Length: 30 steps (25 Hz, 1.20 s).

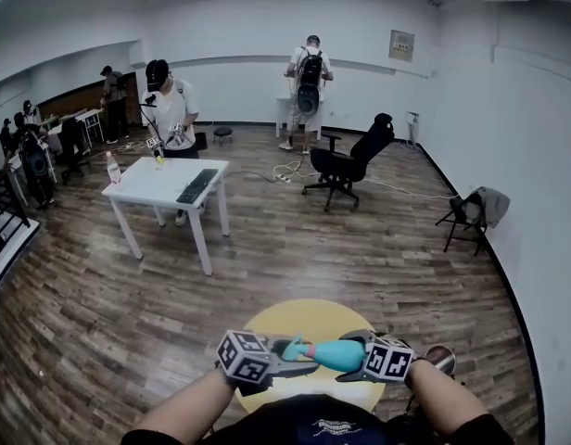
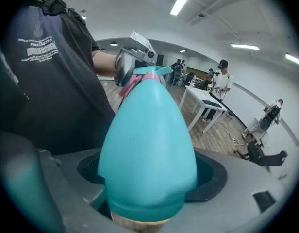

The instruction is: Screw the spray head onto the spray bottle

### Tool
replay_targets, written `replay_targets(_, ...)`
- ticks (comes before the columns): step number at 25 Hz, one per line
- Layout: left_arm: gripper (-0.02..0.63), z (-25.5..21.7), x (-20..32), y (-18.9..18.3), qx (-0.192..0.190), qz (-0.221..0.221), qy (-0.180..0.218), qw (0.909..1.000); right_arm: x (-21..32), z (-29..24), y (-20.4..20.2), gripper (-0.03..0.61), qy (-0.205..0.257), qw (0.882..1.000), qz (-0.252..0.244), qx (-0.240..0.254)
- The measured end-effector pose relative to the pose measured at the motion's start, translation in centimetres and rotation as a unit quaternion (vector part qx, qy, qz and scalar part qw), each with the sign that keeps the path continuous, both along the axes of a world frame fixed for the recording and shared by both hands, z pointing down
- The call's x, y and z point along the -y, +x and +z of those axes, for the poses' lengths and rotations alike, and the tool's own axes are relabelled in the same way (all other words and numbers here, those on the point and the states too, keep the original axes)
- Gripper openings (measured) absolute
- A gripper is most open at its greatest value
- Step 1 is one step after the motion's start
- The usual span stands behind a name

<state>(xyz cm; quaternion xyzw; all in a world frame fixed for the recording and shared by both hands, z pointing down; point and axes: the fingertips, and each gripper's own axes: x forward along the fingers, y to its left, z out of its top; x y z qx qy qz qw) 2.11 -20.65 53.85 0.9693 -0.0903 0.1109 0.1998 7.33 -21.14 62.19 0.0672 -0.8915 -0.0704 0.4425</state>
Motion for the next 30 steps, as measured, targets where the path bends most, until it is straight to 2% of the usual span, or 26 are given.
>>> replay_targets(2,0.227,1.0,-0.7,1.2,0.096,0.026,0.089,0.9911,0.1,0.4,0.1,0.449,0.01,1.0,-0.015,-0.024)
replay_targets(3,0.239,1.2,-0.9,1.4,0.123,0.035,0.115,0.9851,-0.1,0.4,0.3,0.449,0.004,1.0,-0.02,-0.023)
replay_targets(6,0.242,1.0,-1.3,1.7,0.148,0.048,0.139,0.978,-0.7,0.1,0.7,0.449,-0.007,1.0,-0.025,-0.017)
replay_targets(8,0.242,1.0,-1.1,1.7,0.137,0.041,0.126,0.9816,-0.6,0.1,0.7,0.449,-0.01,1.0,-0.022,-0.013)
replay_targets(10,0.245,0.7,-0.7,1.4,0.095,0.017,0.09,0.9912,-0.4,0.0,0.5,0.449,-0.016,1.0,-0.015,0.0)
replay_targets(12,0.252,-0.8,0.2,0.0,0.008,-0.026,0.035,0.999,-0.2,-0.3,0.5,0.449,-0.025,0.999,0.0,0.021)
replay_targets(13,0.299,-1.8,1.0,-1.3,-0.049,-0.054,-0.001,0.9973,0.0,-0.4,0.9,0.448,-0.031,0.999,0.011,0.031)
replay_targets(14,0.326,-2.8,1.9,-3.0,-0.107,-0.082,-0.039,0.9901,0.2,-0.3,1.6,0.449,-0.037,0.998,0.024,0.037)
replay_targets(15,0.347,-3.7,2.8,-4.8,-0.156,-0.109,-0.072,0.9791,0.3,-0.1,2.4,0.449,-0.042,0.998,0.035,0.039)
replay_targets(16,0.357,-4.2,3.5,-6.6,-0.19,-0.131,-0.097,0.9681,0.4,0.1,3.3,0.449,-0.045,0.997,0.043,0.037)
replay_targets(17,0.357,-4.4,4.1,-7.9,-0.206,-0.147,-0.112,0.9611,0.4,0.2,4.0,0.449,-0.046,0.997,0.047,0.034)
replay_targets(18,0.357,-4.4,4.3,-8.4,-0.206,-0.151,-0.118,0.9596,0.5,0.1,4.4,0.449,-0.045,0.997,0.047,0.029)
replay_targets(19,0.357,-4.2,4.3,-8.0,-0.192,-0.144,-0.118,0.9634,0.5,0.0,4.6,0.449,-0.041,0.998,0.043,0.023)
replay_targets(21,0.357,-3.4,3.4,-4.9,-0.138,-0.102,-0.105,0.9796,0.3,-0.4,3.8,0.449,-0.026,0.999,0.021,0.009)
replay_targets(23,0.357,-2.0,2.1,-0.6,-0.063,-0.053,-0.064,0.9945,-0.1,-0.6,1.9,0.449,-0.003,1.0,-0.011,-0.006)
replay_targets(24,0.307,-1.6,1.5,1.2,-0.033,-0.038,-0.029,0.9983,-0.1,-0.5,1.2,0.449,0.011,1.0,-0.022,-0.017)
replay_targets(25,0.195,-1.6,1.0,2.4,-0.012,-0.027,0.011,0.9995,0.1,-0.2,1.0,0.449,0.027,0.999,-0.03,-0.03)
replay_targets(26,0.175,-1.6,0.6,3.2,0.004,-0.017,0.045,0.9988,0.3,0.0,1.1,0.449,0.037,0.998,-0.035,-0.038)
replay_targets(27,0.184,-1.6,0.2,3.5,0.017,-0.005,0.067,0.9976,0.2,0.1,1.3,0.449,0.037,0.998,-0.039,-0.038)
replay_targets(30,0.189,-1.7,-0.8,3.9,0.043,0.029,0.098,0.9939,-0.9,-0.5,1.9,0.449,0.021,0.998,-0.049,-0.031)
